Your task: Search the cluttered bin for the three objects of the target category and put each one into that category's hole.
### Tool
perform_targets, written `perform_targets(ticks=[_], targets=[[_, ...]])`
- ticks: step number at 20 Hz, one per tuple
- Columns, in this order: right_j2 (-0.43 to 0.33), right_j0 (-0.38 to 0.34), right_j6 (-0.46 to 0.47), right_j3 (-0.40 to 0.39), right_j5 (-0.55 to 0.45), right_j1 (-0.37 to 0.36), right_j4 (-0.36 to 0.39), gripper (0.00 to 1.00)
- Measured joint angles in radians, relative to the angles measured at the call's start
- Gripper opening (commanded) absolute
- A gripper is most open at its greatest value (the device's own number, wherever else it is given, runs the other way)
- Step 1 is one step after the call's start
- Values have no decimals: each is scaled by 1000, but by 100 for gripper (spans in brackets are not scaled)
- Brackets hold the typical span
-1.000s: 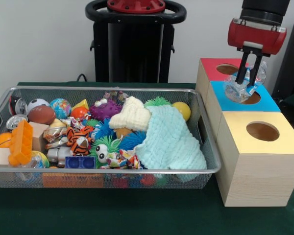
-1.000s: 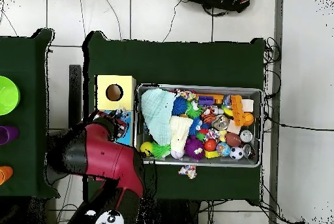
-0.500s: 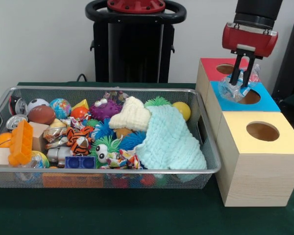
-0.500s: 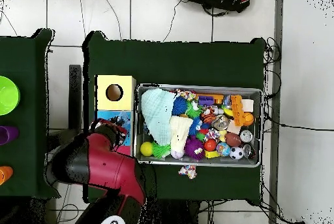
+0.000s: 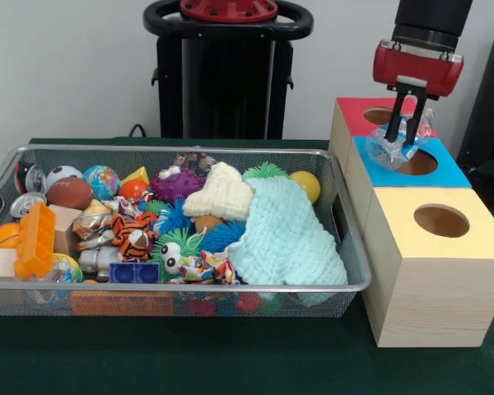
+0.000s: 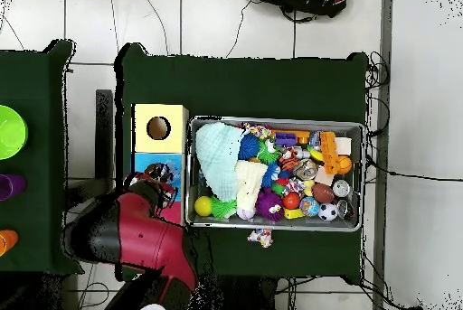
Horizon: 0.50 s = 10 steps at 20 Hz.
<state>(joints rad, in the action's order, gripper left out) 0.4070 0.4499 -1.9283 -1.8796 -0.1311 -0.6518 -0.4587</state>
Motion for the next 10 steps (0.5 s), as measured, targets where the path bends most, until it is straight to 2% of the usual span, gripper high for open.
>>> perform_targets(ticks=[10], targets=[[1, 54, 0, -7, 1, 3, -25, 0]])
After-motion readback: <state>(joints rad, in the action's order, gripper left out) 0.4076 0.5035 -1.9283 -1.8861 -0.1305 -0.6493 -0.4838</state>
